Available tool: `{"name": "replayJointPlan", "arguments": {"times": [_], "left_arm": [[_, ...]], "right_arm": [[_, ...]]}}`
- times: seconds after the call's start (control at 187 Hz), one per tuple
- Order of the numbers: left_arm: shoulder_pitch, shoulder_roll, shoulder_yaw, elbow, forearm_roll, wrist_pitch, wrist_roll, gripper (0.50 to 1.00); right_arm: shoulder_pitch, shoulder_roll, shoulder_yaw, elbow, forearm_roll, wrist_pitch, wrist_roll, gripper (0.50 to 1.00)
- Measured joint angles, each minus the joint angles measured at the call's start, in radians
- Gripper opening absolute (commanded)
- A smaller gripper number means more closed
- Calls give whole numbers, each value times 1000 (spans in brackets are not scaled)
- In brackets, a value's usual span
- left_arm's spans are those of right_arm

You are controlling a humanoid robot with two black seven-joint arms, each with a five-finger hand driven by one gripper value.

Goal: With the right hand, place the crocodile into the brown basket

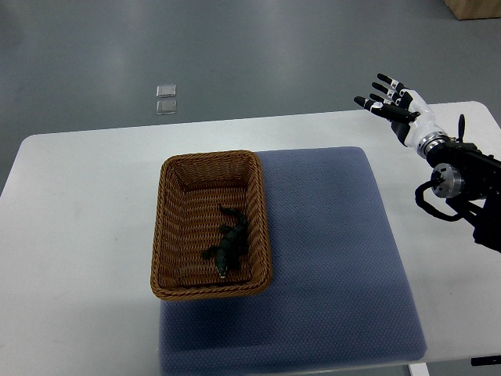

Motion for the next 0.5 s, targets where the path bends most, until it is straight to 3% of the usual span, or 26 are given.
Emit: {"name": "replayJointPlan", "arguments": {"times": [0.496], "left_arm": [[0, 0, 0, 0, 0, 0, 0, 1000]], "right_arm": [[-19, -5, 8, 0, -7, -8, -8, 928]]}}
